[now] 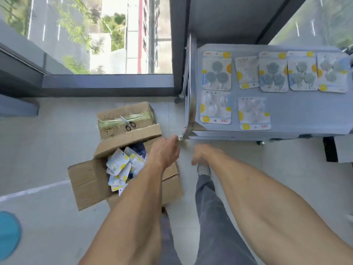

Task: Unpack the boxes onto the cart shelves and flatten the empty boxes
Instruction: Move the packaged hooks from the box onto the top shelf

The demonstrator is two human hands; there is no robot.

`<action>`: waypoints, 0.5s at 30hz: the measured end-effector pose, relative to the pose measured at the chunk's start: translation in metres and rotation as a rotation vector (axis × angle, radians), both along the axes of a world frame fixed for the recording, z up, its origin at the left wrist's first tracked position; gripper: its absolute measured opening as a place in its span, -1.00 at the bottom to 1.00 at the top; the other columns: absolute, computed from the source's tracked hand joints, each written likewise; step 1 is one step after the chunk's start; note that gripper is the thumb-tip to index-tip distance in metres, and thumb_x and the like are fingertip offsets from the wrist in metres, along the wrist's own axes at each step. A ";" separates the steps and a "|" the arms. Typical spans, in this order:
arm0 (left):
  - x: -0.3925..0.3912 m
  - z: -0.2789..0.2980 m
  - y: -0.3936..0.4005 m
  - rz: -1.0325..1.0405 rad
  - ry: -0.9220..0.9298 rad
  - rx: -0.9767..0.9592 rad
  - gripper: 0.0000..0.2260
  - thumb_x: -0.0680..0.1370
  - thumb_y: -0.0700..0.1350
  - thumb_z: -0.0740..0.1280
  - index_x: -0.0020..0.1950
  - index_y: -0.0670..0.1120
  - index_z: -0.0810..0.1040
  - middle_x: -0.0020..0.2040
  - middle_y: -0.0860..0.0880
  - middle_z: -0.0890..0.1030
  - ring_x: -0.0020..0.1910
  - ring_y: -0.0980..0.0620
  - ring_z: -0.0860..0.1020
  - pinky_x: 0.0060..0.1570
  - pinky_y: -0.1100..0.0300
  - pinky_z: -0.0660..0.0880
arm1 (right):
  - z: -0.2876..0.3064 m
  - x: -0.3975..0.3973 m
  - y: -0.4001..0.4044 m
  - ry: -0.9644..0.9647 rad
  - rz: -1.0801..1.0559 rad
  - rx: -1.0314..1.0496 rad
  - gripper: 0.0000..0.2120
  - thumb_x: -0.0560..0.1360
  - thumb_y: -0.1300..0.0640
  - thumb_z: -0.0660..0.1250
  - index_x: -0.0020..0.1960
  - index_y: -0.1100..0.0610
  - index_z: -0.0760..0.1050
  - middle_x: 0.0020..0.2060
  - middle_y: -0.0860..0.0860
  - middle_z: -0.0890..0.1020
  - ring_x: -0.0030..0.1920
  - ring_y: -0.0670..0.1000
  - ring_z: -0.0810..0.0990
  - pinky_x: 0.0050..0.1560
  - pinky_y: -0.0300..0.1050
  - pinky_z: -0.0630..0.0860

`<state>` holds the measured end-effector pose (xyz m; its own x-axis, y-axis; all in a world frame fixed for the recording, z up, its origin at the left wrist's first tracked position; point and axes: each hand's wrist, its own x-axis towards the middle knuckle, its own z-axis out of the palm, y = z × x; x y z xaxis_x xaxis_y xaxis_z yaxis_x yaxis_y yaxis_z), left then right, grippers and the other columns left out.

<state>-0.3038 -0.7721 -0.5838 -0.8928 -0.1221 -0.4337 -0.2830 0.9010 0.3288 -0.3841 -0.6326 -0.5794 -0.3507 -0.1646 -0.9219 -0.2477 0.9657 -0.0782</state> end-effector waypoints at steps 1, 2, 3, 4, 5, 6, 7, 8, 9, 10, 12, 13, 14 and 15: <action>0.027 -0.004 -0.025 0.072 -0.056 -0.022 -0.82 0.57 -0.10 0.17 0.13 -0.13 0.41 -0.04 -0.23 0.61 -0.05 -0.28 0.56 -0.24 0.02 0.29 | -0.004 0.019 -0.019 -0.037 -0.007 -0.016 -0.72 0.41 0.02 0.45 0.07 0.10 0.55 0.11 0.10 0.63 0.01 0.11 0.60 -0.09 -0.13 0.44; 0.054 -0.010 -0.050 0.141 -0.123 -0.051 -0.82 0.57 -0.13 0.17 0.15 -0.14 0.39 0.01 -0.23 0.59 -0.01 -0.27 0.55 -0.23 0.02 0.29 | -0.010 0.037 -0.038 -0.039 -0.014 -0.046 -0.74 0.42 0.03 0.44 0.05 0.11 0.54 0.11 0.12 0.63 -0.01 0.12 0.60 -0.08 -0.12 0.45; 0.080 -0.017 -0.076 0.204 -0.181 -0.084 -0.80 0.57 -0.15 0.18 0.18 -0.15 0.37 0.08 -0.23 0.56 0.05 -0.26 0.54 -0.22 0.01 0.33 | -0.019 0.055 -0.058 -0.009 -0.032 -0.083 -0.76 0.44 0.06 0.40 0.07 0.12 0.54 0.12 0.13 0.63 0.01 0.14 0.60 -0.06 -0.11 0.48; 0.105 -0.025 -0.102 0.261 -0.225 -0.116 -0.77 0.58 -0.15 0.19 0.22 -0.17 0.36 0.15 -0.23 0.52 0.10 -0.26 0.52 -0.16 -0.02 0.38 | -0.029 0.074 -0.077 0.046 -0.061 -0.122 -0.74 0.47 0.09 0.36 0.14 0.13 0.54 0.14 0.13 0.62 0.06 0.16 0.60 -0.01 -0.09 0.51; 0.124 -0.032 -0.123 0.319 -0.247 -0.145 -0.73 0.58 -0.13 0.22 0.25 -0.18 0.36 0.20 -0.23 0.48 0.15 -0.26 0.50 -0.07 -0.05 0.42 | -0.038 0.090 -0.092 0.112 -0.100 -0.161 -0.71 0.48 0.12 0.32 0.19 0.12 0.54 0.15 0.14 0.60 0.11 0.18 0.60 0.04 -0.06 0.53; 0.146 -0.043 -0.145 0.380 -0.256 -0.166 -0.72 0.58 -0.13 0.23 0.26 -0.20 0.37 0.21 -0.24 0.46 0.18 -0.27 0.49 0.01 -0.08 0.44 | -0.049 0.108 -0.110 0.176 -0.142 -0.196 -0.70 0.49 0.15 0.29 0.21 0.11 0.54 0.14 0.14 0.60 0.13 0.19 0.59 0.05 -0.05 0.53; 0.166 -0.056 -0.164 0.439 -0.256 -0.172 -0.73 0.58 -0.13 0.24 0.24 -0.21 0.39 0.20 -0.25 0.46 0.18 -0.28 0.49 0.04 -0.10 0.44 | -0.063 0.126 -0.126 0.237 -0.182 -0.230 -0.71 0.48 0.18 0.28 0.19 0.11 0.55 0.12 0.16 0.59 0.12 0.20 0.59 0.02 -0.05 0.52; 0.187 -0.072 -0.180 0.501 -0.264 -0.168 -0.76 0.57 -0.14 0.22 0.21 -0.21 0.41 0.18 -0.26 0.47 0.16 -0.30 0.50 0.04 -0.11 0.44 | -0.081 0.145 -0.143 0.277 -0.210 -0.257 -0.72 0.47 0.20 0.27 0.17 0.12 0.55 0.09 0.17 0.60 0.10 0.21 0.60 -0.04 -0.07 0.50; 0.209 -0.089 -0.193 0.552 -0.275 -0.158 -0.77 0.57 -0.15 0.21 0.19 -0.21 0.42 0.17 -0.26 0.48 0.15 -0.31 0.50 0.03 -0.11 0.43 | -0.101 0.162 -0.159 0.291 -0.215 -0.272 -0.75 0.46 0.20 0.27 0.12 0.13 0.56 0.06 0.18 0.60 0.07 0.21 0.61 -0.11 -0.08 0.47; 0.227 -0.105 -0.201 0.577 -0.296 -0.146 -0.76 0.57 -0.15 0.21 0.19 -0.21 0.44 0.16 -0.26 0.49 0.14 -0.31 0.51 0.02 -0.09 0.42 | -0.117 0.176 -0.169 0.283 -0.199 -0.273 -0.79 0.46 0.21 0.28 0.08 0.14 0.56 0.02 0.18 0.61 0.05 0.21 0.62 -0.16 -0.10 0.44; 0.267 -0.145 -0.207 0.570 -0.396 -0.114 -0.73 0.57 -0.14 0.23 0.23 -0.21 0.45 0.17 -0.26 0.50 0.16 -0.30 0.51 0.03 -0.06 0.42 | -0.159 0.207 -0.188 0.230 -0.106 -0.253 -0.82 0.45 0.22 0.29 0.04 0.17 0.56 -0.02 0.19 0.62 0.02 0.21 0.63 -0.20 -0.13 0.40; 0.283 -0.168 -0.207 0.553 -0.448 -0.099 -0.74 0.57 -0.15 0.22 0.23 -0.21 0.46 0.18 -0.26 0.51 0.18 -0.29 0.50 0.06 -0.05 0.43 | -0.181 0.219 -0.194 0.207 -0.059 -0.246 -0.80 0.44 0.25 0.29 0.05 0.18 0.56 -0.01 0.19 0.62 0.03 0.21 0.62 -0.20 -0.13 0.40; 0.297 -0.192 -0.205 0.532 -0.487 -0.084 -0.74 0.57 -0.16 0.22 0.22 -0.21 0.46 0.19 -0.25 0.50 0.19 -0.28 0.49 0.09 -0.04 0.44 | -0.201 0.229 -0.201 0.194 -0.018 -0.244 -0.79 0.43 0.27 0.28 0.06 0.18 0.55 0.02 0.19 0.61 0.03 0.21 0.61 -0.19 -0.12 0.40; 0.306 -0.211 -0.202 0.513 -0.513 -0.073 -0.73 0.57 -0.16 0.22 0.24 -0.22 0.46 0.21 -0.25 0.49 0.22 -0.26 0.47 0.13 -0.03 0.43 | -0.217 0.234 -0.206 0.197 0.007 -0.246 -0.78 0.43 0.29 0.27 0.05 0.17 0.54 0.04 0.19 0.59 0.05 0.21 0.58 -0.17 -0.10 0.40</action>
<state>0.0020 -0.9742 -0.7952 -0.4020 -0.5152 -0.7570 -0.7780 0.6281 -0.0144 -0.1501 -0.8388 -0.7961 -0.5170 -0.3776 -0.7682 -0.2882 0.9218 -0.2592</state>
